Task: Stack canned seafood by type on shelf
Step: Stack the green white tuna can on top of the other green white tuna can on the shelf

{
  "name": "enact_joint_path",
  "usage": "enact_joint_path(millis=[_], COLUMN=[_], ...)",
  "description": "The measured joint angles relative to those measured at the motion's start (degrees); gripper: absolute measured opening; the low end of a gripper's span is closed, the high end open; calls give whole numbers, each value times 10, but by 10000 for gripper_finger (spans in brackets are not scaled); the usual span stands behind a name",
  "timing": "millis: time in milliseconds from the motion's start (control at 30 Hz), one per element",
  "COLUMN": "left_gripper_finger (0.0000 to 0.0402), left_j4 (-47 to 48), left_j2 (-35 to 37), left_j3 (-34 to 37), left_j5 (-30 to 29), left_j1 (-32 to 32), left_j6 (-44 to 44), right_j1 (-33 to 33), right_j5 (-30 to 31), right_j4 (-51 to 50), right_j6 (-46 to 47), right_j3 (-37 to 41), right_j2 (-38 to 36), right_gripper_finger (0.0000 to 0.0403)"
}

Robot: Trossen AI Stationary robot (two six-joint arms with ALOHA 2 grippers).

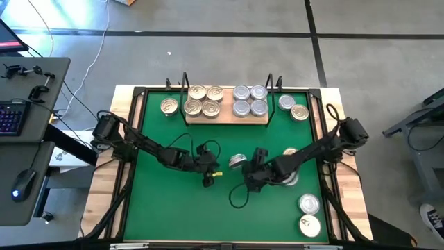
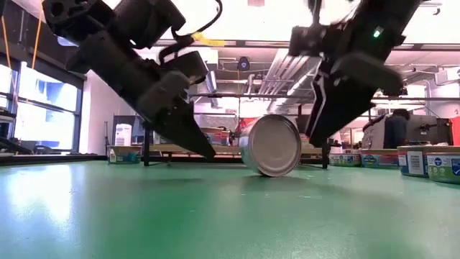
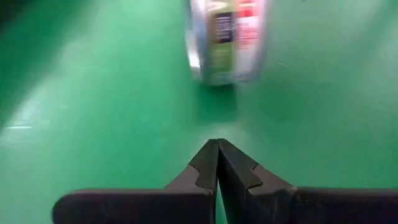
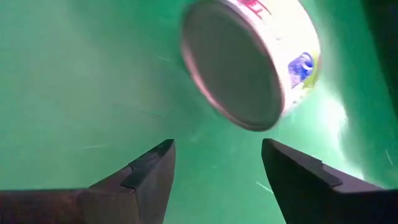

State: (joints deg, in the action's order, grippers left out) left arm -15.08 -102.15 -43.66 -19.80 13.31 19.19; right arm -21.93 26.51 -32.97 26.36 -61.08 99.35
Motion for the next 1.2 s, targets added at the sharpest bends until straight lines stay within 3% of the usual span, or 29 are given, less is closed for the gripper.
enact_joint_path(millis=[167, 333, 633, 800, 1000, 1200], left_gripper_finger=[0, 0, 0, 0, 0, 0], left_j4=[-67, -177, -171, -163, -164, -165], left_j2=[-7, -28, -29, -29, -29, -29], left_j3=[0, -1, 0, 0, 0, 0], left_j5=[-7, 71, 68, 72, 68, 66], left_j1=[-36, -48, -28, -21, -10, -5], left_j6=[-42, -86, -66, -52, -44, -43], right_j1=[27, 53, 65, 57, 35, -23], right_j5=[0, 8, 27, 68, 68, 93], right_j4=[21, 120, 131, 106, 57, 32], right_j6=[-41, -130, -163, -144, -95, 29], right_j3=[1, 1, 2, 0, 0, 0], right_j2=[13, 15, 12, -13, -60, -78], right_gripper_finger=[233, 233, 233, 233, 233, 233])
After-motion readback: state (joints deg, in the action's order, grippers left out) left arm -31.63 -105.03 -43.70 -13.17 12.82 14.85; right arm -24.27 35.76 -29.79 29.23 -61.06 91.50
